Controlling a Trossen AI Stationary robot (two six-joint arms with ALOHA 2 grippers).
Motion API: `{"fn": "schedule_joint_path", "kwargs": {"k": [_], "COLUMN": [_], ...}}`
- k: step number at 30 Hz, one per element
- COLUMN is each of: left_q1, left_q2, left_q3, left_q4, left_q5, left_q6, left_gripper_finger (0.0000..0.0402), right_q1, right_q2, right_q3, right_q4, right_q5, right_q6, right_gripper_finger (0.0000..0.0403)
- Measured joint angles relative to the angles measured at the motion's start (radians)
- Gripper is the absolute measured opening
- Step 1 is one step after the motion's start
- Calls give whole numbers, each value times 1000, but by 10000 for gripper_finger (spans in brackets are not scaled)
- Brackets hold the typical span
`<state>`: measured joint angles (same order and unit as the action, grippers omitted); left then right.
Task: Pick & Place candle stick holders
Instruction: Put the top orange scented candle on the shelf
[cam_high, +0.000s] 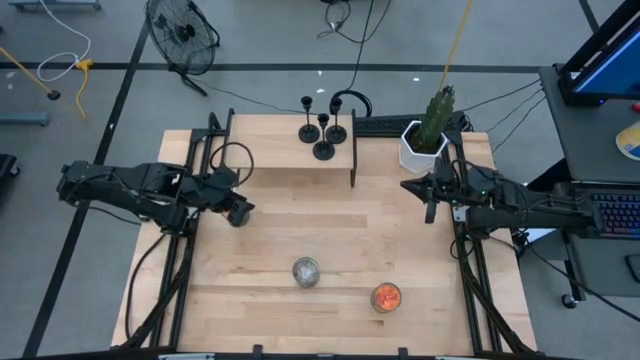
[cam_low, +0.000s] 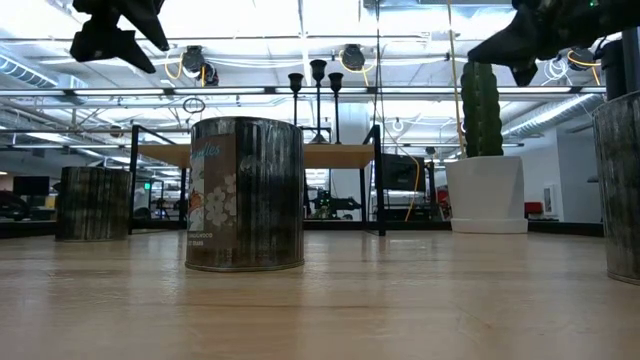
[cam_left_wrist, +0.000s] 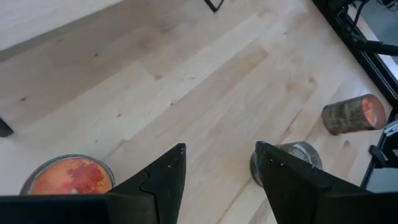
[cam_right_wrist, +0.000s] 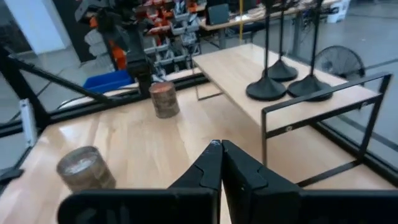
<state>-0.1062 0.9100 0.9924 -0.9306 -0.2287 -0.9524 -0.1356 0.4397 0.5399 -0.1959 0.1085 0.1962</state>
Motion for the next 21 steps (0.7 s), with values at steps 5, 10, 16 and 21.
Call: {"fn": "schedule_joint_path", "kwargs": {"k": [5, 10, 16, 21], "left_q1": [0, 0, 2, 17], "left_q2": [0, 0, 10, 58], "left_q3": [0, 0, 0, 0], "left_q4": [0, -1, -21, -177], "left_q5": [0, 1, 2, 12], "left_q6": [0, -2, -94, -234], "left_gripper_finger": [200, 200, 200, 200], "right_q1": [0, 0, 0, -1], "right_q2": [-26, -82, -181, -244], "right_q3": [-64, -148, -235, -293], "right_q4": [29, 135, 181, 177], "right_q5": [22, 22, 32, 52], "right_q6": [26, 34, 54, 116], "right_gripper_finger": [0, 0, 0, 0]}}
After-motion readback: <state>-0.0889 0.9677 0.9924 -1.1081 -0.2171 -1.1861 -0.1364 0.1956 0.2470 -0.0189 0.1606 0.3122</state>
